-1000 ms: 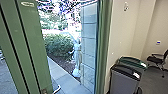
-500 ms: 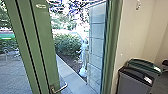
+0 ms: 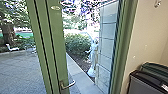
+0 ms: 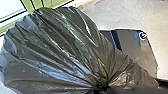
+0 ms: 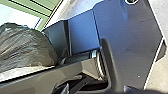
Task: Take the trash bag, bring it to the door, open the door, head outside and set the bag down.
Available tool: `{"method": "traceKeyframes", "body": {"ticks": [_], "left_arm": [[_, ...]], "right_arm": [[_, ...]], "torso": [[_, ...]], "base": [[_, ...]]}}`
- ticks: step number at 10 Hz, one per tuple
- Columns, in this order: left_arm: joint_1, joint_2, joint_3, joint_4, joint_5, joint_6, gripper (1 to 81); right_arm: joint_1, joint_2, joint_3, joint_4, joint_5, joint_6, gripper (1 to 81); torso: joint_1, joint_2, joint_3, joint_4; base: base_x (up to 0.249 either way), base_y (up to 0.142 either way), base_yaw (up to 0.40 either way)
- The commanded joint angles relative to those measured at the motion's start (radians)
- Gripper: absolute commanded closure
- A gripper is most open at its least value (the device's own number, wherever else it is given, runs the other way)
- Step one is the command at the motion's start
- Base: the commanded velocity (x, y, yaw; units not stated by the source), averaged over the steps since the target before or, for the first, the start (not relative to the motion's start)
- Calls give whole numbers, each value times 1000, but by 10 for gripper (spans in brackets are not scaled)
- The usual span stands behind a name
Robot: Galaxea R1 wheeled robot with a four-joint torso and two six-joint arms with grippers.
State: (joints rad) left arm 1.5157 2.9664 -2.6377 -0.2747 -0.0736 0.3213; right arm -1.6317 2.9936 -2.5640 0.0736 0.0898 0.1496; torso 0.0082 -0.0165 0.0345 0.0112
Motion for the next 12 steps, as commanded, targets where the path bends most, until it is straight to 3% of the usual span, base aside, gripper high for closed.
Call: {"method": "traceKeyframes", "body": {"ticks": [1, 6, 12], "left_arm": [[-38, -21, 13, 15, 31, 10, 811], [-22, -50, 10, 42, 38, 9, 811], [-19, -42, 8, 45, 40, 9, 811]], "right_arm": [[34, -26, 50, -3, -51, -10, 10], [22, -100, 62, 0, -48, -1, 10], [22, -115, 64, 0, -42, 2, 10]], "torso": [[0, 0, 0, 0], [0, 0, 0, 0], [0, 0, 0, 0]], "base": [[0, 0, 312], [0, 0, 313], [0, 0, 313]]}}
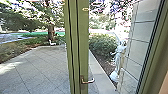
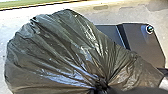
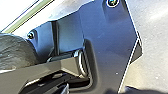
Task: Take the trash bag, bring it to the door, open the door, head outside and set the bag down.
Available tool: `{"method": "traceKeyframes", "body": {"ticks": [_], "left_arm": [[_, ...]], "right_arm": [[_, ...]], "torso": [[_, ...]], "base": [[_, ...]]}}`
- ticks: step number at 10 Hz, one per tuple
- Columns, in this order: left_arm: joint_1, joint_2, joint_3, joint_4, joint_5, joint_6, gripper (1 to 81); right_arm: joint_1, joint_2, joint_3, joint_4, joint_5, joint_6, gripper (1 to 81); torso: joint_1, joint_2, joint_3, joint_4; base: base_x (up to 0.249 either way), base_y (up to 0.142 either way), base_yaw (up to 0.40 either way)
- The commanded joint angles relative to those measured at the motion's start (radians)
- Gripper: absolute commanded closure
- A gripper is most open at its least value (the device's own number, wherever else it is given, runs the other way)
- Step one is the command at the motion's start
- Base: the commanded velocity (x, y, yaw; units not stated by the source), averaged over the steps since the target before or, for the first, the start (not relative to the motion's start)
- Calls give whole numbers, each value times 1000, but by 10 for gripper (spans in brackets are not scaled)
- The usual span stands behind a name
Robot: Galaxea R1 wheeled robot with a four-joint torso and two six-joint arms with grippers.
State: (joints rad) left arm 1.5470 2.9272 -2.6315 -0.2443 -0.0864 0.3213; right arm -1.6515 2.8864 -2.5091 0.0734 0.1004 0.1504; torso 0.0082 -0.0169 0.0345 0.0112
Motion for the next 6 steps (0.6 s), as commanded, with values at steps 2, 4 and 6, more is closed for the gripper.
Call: {"method": "traceKeyframes", "body": {"ticks": [2, 4, 6], "left_arm": [[-51, -3, 1, 20, 53, 9, 811], [-51, 3, -4, 29, 53, 9, 811], [-51, 18, -22, 42, 53, 9, 811]], "right_arm": [[41, -8, 7, 0, -51, 0, 10], [41, -7, 7, 0, -51, 0, 10], [40, -4, 4, 0, -53, 0, 10]], "torso": [[0, 0, 0, 0], [0, 0, 0, 0], [0, 0, 0, 0]], "base": [[0, 0, 316], [0, 0, 321], [0, 0, 322]]}}
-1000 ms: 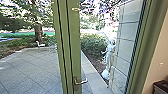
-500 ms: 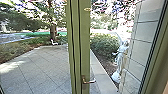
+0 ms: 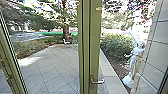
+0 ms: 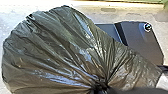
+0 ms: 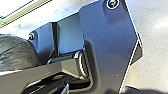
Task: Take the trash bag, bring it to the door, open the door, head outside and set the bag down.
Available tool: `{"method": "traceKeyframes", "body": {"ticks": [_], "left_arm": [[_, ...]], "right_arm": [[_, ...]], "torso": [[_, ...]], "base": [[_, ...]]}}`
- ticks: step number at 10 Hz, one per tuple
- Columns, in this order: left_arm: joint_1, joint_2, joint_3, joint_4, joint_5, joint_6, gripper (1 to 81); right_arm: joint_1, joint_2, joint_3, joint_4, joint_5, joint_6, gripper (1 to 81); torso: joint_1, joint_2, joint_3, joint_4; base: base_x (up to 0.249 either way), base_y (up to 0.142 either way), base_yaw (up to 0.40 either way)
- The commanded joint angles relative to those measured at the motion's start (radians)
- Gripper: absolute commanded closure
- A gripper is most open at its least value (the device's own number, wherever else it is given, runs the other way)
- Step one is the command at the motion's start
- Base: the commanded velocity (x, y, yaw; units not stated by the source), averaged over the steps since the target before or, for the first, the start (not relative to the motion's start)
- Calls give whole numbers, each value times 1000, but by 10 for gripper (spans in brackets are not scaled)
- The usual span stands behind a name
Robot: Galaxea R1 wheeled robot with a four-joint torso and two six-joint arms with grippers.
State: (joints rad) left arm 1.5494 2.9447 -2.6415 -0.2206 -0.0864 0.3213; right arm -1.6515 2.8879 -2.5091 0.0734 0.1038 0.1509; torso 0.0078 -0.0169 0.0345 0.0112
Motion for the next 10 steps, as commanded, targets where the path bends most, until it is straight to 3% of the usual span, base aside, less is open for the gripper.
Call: {"method": "traceKeyframes", "body": {"ticks": [1, 10], "left_arm": [[-53, 5, -20, 18, 53, 9, 811], [-57, 8, -25, 26, 54, 9, 811]], "right_arm": [[40, -5, 4, -1, -56, -1, 10], [41, 1, 3, -3, -56, -1, 10]], "torso": [[0, 0, 0, 0], [0, 0, 0, 0]], "base": [[0, 0, 328], [0, 0, 295]]}}
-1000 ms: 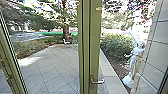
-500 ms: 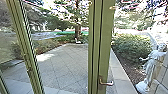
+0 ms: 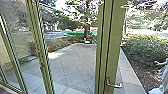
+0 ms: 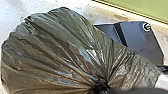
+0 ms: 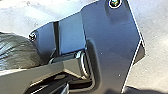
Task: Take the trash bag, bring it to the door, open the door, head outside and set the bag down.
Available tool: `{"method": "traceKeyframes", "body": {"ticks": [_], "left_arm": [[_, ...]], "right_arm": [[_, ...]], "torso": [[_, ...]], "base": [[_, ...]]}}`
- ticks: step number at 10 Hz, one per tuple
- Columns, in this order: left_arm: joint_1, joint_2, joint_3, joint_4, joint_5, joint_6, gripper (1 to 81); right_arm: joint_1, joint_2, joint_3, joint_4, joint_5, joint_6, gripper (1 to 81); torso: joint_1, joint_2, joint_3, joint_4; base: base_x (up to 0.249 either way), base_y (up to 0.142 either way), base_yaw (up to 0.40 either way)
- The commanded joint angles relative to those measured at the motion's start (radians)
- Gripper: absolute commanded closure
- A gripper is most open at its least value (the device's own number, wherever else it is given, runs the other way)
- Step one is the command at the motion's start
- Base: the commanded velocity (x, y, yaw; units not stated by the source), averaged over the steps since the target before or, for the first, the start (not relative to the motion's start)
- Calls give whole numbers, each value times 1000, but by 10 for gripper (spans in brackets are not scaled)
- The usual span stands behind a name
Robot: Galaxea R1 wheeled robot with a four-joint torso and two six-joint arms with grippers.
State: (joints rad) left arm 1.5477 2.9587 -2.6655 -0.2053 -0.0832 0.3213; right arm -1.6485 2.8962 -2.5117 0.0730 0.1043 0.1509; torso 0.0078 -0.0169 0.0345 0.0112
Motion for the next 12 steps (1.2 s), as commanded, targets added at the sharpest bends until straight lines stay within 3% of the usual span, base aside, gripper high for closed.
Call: {"method": "traceKeyframes", "body": {"ticks": [1, 12], "left_arm": [[-56, -6, -1, 11, 49, 9, 811], [-57, -3, -1, -8, 49, -4, 811]], "right_arm": [[39, -7, 5, -2, -57, -1, 10], [46, 4, 21, -2, -58, 1, 10]], "torso": [[0, 0, 0, 0], [0, 0, 0, 0]], "base": [[0, 0, 177], [14, 0, 22]]}}
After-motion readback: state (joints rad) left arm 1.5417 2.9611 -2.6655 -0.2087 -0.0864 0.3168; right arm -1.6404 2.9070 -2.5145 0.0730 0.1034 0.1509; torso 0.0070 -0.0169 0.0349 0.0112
